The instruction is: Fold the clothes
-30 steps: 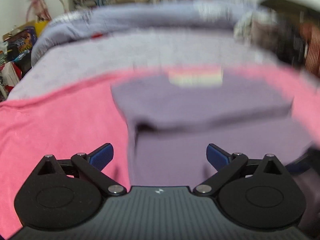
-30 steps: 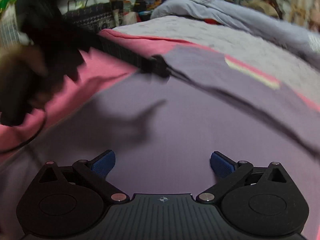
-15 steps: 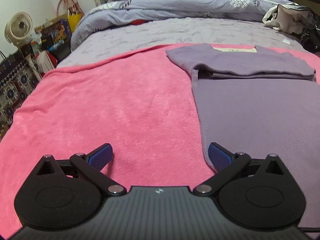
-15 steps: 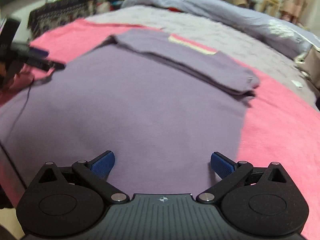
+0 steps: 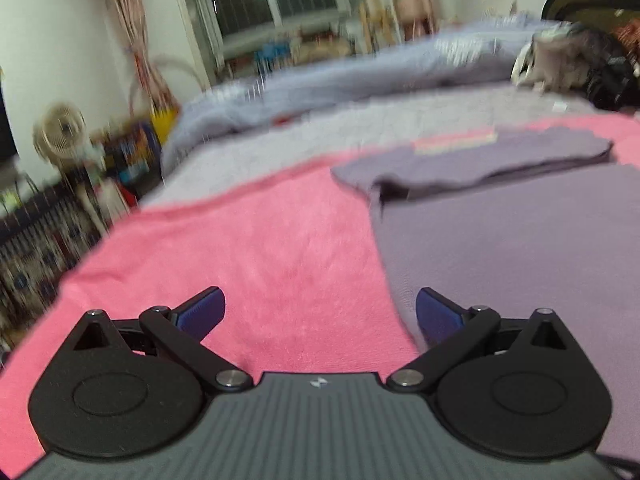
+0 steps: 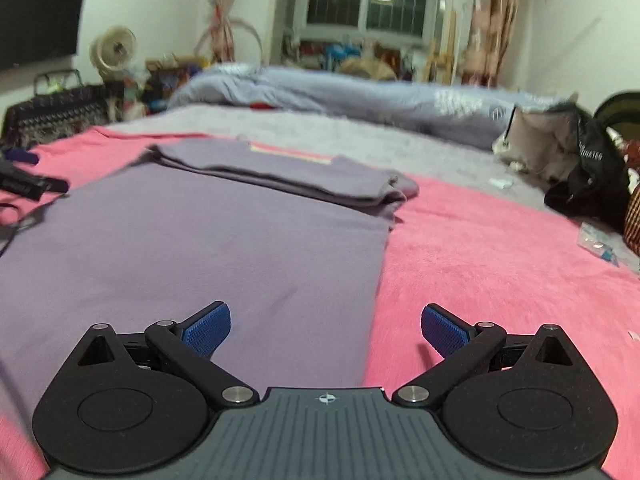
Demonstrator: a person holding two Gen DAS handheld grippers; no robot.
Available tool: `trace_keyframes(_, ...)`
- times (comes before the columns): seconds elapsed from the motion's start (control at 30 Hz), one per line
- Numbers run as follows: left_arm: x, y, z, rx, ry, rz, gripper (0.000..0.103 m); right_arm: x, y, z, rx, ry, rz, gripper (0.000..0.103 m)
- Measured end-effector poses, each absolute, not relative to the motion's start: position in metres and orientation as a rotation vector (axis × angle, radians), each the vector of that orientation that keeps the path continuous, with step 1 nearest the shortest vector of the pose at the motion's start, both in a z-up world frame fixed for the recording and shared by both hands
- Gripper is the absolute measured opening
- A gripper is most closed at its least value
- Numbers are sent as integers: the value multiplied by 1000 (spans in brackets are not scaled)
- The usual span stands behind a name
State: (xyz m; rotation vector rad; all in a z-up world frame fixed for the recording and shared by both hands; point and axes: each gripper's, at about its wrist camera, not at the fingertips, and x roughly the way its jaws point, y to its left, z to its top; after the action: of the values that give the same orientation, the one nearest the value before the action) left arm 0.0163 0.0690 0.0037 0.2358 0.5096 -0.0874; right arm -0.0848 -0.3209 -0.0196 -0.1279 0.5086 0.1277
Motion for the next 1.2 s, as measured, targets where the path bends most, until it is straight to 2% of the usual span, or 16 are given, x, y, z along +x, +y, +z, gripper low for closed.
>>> trace_keyframes(0.27,-134,65,50,129,337,-251,103,-223,-277,19,-301,362,256,103)
trace_keyframes(0.37,-177,77,57,71,313,-376,103,-247,-273,16,-308,336,213,103)
trace_keyframes(0.43,-191,79,53,112,329,-272,103,-252,-270,15,-334,308,178,103)
trace_keyframes(0.6,-190,69,23,307,375,-124,103,-237,-262,1,-429,320,64,103)
trace_keyframes(0.83,-173,55,-10,437,457,-65,103,-219,-265,-15,-432,388,-7,103)
trace_keyframes(1.2,-166,55,-15,506,434,-27,103,-218,-255,-27,-497,351,13,103)
